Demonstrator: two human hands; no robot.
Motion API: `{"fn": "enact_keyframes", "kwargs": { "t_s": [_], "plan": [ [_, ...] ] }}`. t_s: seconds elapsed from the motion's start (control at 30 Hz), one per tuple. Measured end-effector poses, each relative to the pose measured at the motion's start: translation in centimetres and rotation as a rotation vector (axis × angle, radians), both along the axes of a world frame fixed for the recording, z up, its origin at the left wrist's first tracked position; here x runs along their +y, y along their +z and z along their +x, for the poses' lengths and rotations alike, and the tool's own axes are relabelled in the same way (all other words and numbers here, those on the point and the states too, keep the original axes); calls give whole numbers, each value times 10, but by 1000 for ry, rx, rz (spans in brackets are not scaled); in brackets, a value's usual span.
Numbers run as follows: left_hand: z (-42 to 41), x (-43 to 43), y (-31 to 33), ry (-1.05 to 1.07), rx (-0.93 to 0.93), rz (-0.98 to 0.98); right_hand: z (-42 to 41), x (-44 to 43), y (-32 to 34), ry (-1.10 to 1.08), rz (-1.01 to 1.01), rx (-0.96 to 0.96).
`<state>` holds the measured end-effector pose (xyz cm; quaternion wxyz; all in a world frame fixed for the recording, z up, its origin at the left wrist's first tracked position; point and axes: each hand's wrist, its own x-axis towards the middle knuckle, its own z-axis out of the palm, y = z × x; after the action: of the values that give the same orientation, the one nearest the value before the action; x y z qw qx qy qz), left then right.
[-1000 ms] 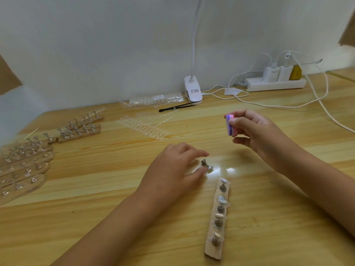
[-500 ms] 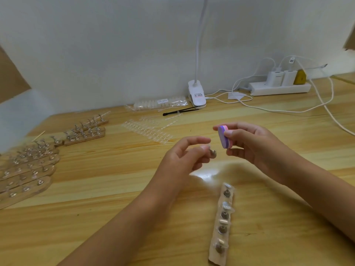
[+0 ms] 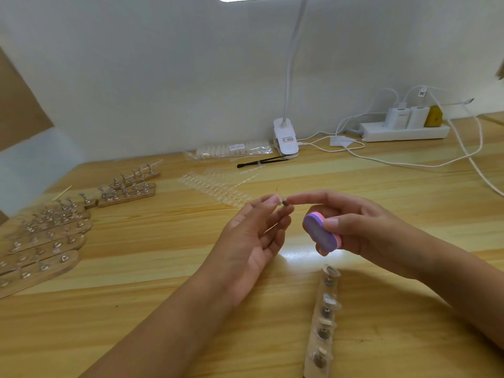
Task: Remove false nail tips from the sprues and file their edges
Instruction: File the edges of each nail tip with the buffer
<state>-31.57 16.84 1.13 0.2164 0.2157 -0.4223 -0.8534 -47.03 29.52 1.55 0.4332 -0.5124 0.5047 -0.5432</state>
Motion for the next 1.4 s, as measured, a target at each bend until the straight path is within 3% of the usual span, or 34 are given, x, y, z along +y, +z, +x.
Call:
{"fn": "enact_keyframes", "kwargs": {
  "t_s": [0.3,0.63,0.97,1.13,1.27,1.4],
  "plan": [
    [0,-1,-3,-45,-27,-151,0,2,4,47,-6,30],
    [0,4,-2,-37,-51,-142,1,2,1,21,19,26],
    [2,0,-4,-161,-122,-364,-2,4,4,18,19,25],
    [0,4,-7,-125,-131,-350,0,5,5,60,47,34],
    [3,3,-6,-128,-204,-542,-3,5,5,100,67,36],
    [7,1,0,-172,-276,-814,-6,8,6,139,109,163]
  ]
}}
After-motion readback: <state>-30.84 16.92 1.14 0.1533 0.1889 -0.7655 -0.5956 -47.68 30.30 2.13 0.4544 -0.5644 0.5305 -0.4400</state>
